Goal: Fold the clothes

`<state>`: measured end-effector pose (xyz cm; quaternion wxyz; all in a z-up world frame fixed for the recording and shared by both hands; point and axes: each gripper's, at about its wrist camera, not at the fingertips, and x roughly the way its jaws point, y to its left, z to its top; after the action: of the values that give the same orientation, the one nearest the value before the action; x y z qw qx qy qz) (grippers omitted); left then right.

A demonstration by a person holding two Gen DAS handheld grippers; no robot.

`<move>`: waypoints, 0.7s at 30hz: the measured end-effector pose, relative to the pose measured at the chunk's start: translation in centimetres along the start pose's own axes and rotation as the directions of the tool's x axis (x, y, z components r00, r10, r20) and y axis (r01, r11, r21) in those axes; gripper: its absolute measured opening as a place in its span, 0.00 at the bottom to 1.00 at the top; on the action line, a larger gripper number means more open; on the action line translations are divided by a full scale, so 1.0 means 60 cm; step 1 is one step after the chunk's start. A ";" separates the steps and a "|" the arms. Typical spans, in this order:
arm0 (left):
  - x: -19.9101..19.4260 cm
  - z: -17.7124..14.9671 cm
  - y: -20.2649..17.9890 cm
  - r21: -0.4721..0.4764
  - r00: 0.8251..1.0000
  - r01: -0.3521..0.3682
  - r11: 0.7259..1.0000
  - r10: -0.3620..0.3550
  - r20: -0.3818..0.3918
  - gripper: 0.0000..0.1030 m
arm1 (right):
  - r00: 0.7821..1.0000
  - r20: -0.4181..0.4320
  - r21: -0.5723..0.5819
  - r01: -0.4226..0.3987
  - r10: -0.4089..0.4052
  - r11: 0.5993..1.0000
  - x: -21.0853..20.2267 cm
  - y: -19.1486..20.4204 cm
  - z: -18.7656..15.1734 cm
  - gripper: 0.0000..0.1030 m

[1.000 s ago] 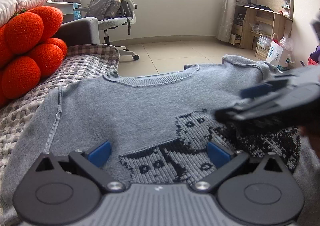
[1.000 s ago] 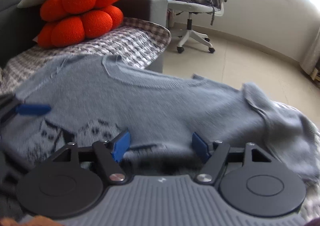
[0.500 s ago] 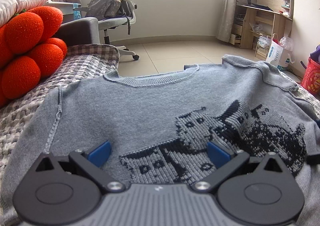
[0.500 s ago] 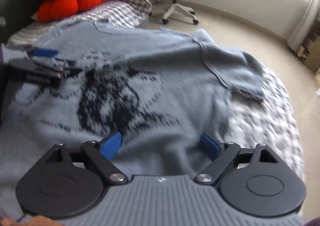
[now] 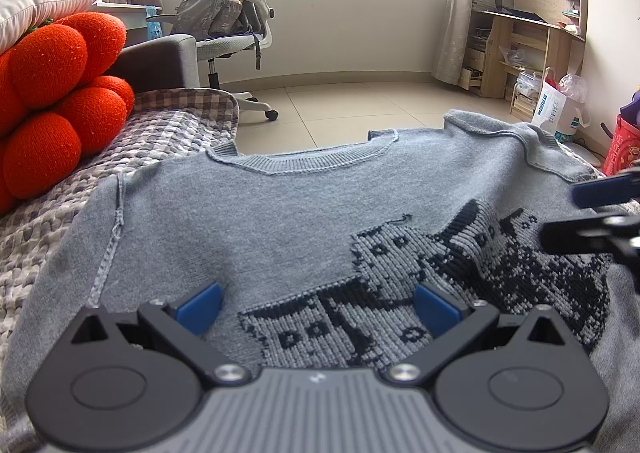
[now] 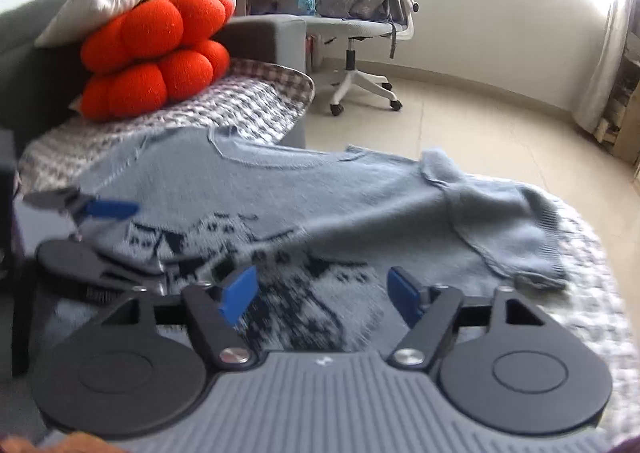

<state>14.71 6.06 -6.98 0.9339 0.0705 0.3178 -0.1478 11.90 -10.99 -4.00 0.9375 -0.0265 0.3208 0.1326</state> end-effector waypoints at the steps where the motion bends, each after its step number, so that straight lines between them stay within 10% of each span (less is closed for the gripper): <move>1: 0.000 0.000 0.000 0.000 1.000 0.000 1.000 0.000 0.000 1.00 | 1.000 0.007 -0.005 -0.019 0.019 1.000 0.008 0.003 0.002 0.61; 8: 0.001 0.000 -0.001 0.005 1.000 -0.006 1.000 0.006 0.001 1.00 | 0.990 0.012 0.040 -0.143 0.143 0.989 0.058 0.011 0.020 0.49; 21: -0.039 -0.009 0.011 -0.059 0.999 -0.021 0.998 0.019 -0.033 1.00 | 0.993 0.027 0.104 -0.118 0.115 0.988 0.041 -0.002 0.015 0.50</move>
<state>12.84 7.37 -5.97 0.9317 0.0483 0.3365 -0.1277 14.33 -10.43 -4.78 0.9314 0.0433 0.3187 0.1703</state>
